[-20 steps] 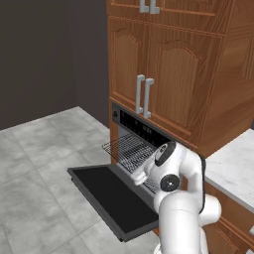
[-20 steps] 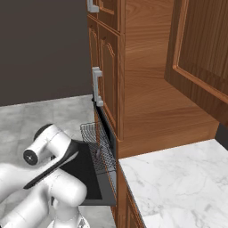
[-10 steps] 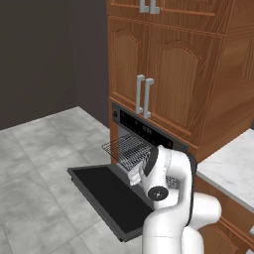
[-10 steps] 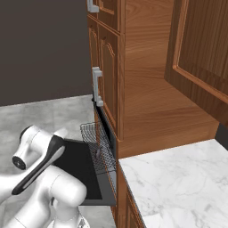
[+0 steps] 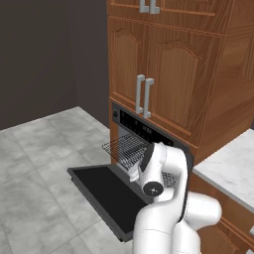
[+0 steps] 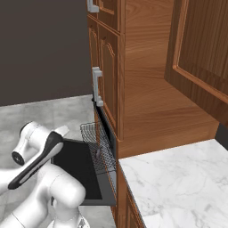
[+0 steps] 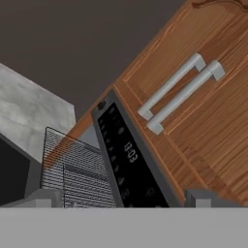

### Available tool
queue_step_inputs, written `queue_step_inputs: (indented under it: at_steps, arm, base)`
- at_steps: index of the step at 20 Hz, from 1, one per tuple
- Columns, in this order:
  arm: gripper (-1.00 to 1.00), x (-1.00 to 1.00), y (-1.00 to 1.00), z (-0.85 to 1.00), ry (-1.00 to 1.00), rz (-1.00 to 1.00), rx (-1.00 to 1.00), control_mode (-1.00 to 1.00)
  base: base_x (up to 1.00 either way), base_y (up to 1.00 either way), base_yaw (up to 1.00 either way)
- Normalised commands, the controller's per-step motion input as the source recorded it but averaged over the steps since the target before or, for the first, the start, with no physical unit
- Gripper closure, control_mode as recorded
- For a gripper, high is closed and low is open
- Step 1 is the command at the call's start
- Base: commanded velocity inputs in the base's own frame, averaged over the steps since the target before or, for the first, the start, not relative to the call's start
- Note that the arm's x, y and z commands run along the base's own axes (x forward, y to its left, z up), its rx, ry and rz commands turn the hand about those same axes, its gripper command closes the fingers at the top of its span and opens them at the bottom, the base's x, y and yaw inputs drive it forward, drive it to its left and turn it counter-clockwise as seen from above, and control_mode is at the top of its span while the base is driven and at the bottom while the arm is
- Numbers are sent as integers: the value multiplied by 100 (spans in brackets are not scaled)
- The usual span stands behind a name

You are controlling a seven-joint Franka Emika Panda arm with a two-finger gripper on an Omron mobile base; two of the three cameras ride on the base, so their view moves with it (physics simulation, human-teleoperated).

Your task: Place the fish on the top rack of the oven, and slide the tray back inside. Close the oven door.

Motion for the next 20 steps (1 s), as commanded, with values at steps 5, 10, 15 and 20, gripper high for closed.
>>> queue_step_inputs:
  at_steps: [5,10,15,20]
  arm:
    - [-100,-12,43,5,7,-16,0,-100]
    - [-100,-15,58,-2,0,-23,0,-100]
    - [-100,-13,64,-12,10,-22,0,-100]
    - [-100,-22,58,0,17,-20,1,-100]
  base:
    - [0,0,0]
    - [0,0,0]
    - [0,0,0]
    - [0,0,0]
